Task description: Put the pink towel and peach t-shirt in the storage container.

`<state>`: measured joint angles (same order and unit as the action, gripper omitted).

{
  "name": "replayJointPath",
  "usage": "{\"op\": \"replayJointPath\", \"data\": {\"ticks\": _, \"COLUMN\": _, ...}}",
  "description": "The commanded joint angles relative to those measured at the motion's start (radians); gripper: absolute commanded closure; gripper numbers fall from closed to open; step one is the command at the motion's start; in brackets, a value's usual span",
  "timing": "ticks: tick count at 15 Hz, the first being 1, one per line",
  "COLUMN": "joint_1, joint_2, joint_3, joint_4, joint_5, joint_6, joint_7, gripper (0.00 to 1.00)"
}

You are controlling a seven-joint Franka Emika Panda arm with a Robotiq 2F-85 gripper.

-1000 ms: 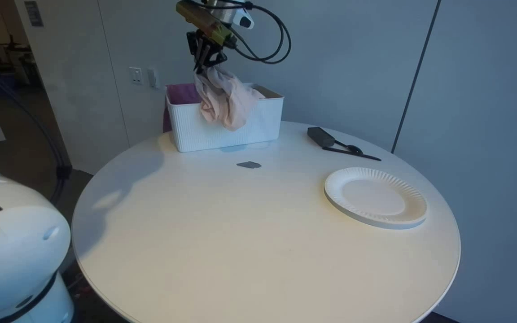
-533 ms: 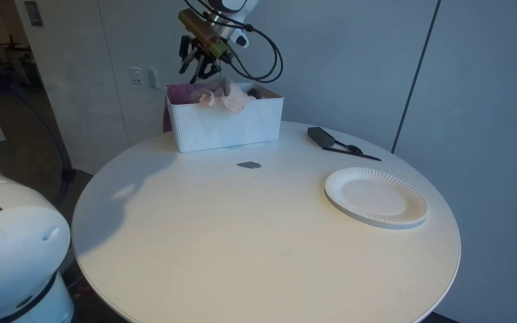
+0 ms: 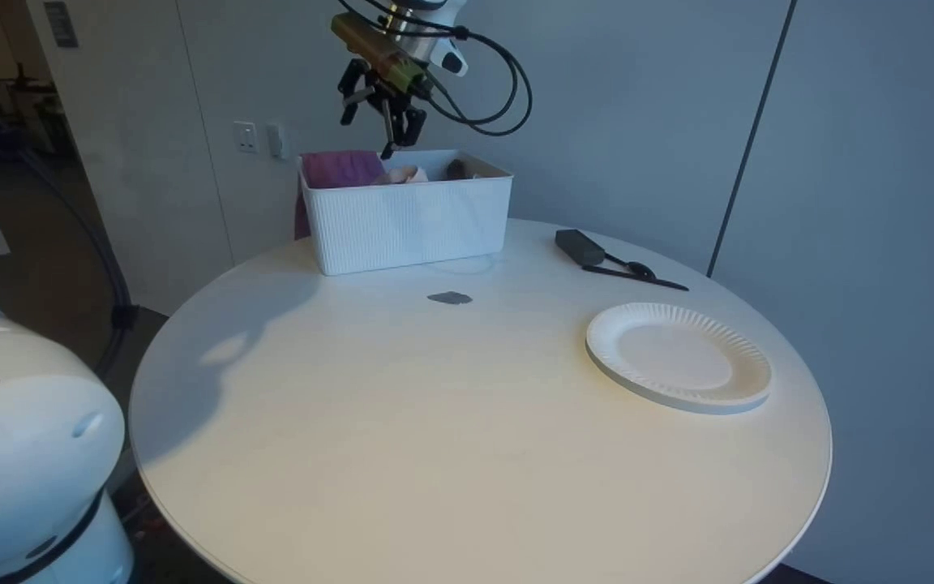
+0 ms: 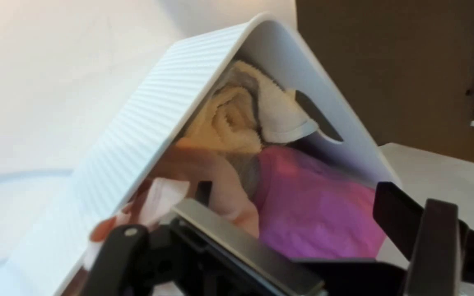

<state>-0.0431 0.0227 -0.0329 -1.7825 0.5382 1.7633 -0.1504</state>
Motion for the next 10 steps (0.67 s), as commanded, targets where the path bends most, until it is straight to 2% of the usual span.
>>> {"op": "replayJointPath", "data": {"ticks": 1, "joint_1": 0.013, "joint_2": -0.072, "joint_3": 0.008, "joint_4": -0.034, "joint_5": -0.156, "joint_6": 0.106, "joint_7": 0.119, "gripper": 0.00}}
{"op": "replayJointPath", "data": {"ticks": 4, "joint_1": 0.010, "joint_2": -0.129, "joint_3": 0.009, "joint_4": -0.093, "joint_5": -0.259, "joint_6": 0.172, "joint_7": 0.270, "gripper": 0.00}}
{"op": "replayJointPath", "data": {"ticks": 8, "joint_1": -0.002, "joint_2": -0.227, "joint_3": 0.016, "joint_4": -0.230, "joint_5": -0.357, "joint_6": 0.249, "joint_7": 0.480, "gripper": 0.00}}
{"op": "replayJointPath", "data": {"ticks": 9, "joint_1": 0.004, "joint_2": -0.147, "joint_3": 0.003, "joint_4": -0.134, "joint_5": -0.321, "joint_6": 0.187, "joint_7": 0.388, "gripper": 0.00}}
{"op": "replayJointPath", "data": {"ticks": 10, "joint_1": 0.003, "joint_2": -0.168, "joint_3": 0.005, "joint_4": -0.165, "joint_5": -0.335, "joint_6": 0.203, "joint_7": 0.423, "gripper": 0.00}}
